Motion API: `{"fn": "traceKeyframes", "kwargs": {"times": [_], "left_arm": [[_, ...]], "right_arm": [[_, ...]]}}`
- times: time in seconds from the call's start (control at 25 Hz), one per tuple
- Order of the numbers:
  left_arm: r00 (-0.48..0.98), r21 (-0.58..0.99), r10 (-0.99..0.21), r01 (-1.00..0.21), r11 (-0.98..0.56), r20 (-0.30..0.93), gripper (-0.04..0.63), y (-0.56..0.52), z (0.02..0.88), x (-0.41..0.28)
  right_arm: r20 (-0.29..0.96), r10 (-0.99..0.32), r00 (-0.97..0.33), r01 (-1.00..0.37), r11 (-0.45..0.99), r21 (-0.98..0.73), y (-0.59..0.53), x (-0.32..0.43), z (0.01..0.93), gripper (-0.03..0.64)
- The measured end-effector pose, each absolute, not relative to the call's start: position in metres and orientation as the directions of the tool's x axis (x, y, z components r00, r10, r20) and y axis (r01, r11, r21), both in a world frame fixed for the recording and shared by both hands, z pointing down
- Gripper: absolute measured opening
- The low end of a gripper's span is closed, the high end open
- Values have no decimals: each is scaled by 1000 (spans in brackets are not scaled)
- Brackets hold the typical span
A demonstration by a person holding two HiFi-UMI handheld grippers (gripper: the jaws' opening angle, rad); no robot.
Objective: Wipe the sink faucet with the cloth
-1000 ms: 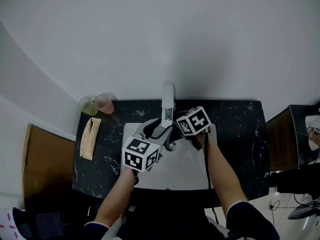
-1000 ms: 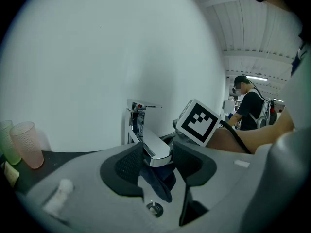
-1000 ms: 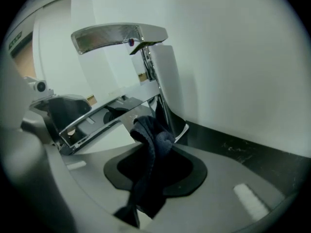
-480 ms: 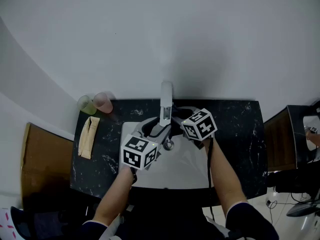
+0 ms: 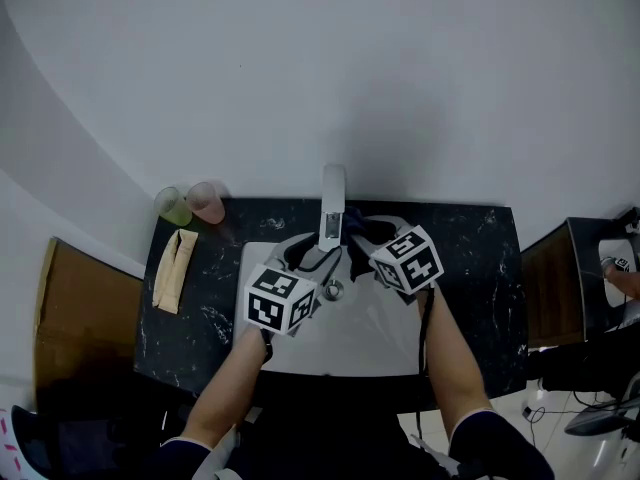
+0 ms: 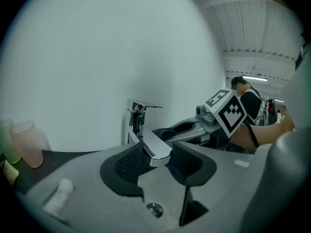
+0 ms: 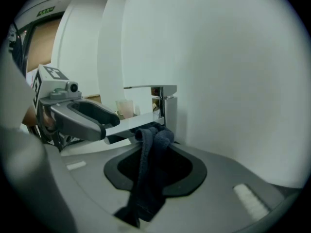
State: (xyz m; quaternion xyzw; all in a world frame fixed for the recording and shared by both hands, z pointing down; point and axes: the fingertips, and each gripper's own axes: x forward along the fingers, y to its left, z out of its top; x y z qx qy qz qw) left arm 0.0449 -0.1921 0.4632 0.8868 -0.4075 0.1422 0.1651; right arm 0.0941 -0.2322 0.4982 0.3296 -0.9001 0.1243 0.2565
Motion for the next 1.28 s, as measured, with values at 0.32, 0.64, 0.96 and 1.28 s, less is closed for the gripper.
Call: {"fn": "traceKeyframes", "kwargs": {"times": [0.32, 0.64, 0.96, 1.28], "left_arm": [[628, 179, -680, -770, -612, 379, 199, -192, 463, 45], [631, 183, -683, -769, -613, 368, 198, -192, 463, 46], [636, 187, -686, -767, -614, 353, 199, -191, 462, 47], [633, 185, -691, -769, -612, 349, 199, -192, 461, 47]], "right_arm": [[485, -560, -672, -619, 784, 48, -215, 93, 456, 103], [485, -503, -715, -515, 849, 121, -221, 69, 436, 103], [416, -581, -700, -605, 792, 88, -253, 72, 435, 103], [521, -534, -666, -535, 829, 165, -258, 67, 443, 101]]}}
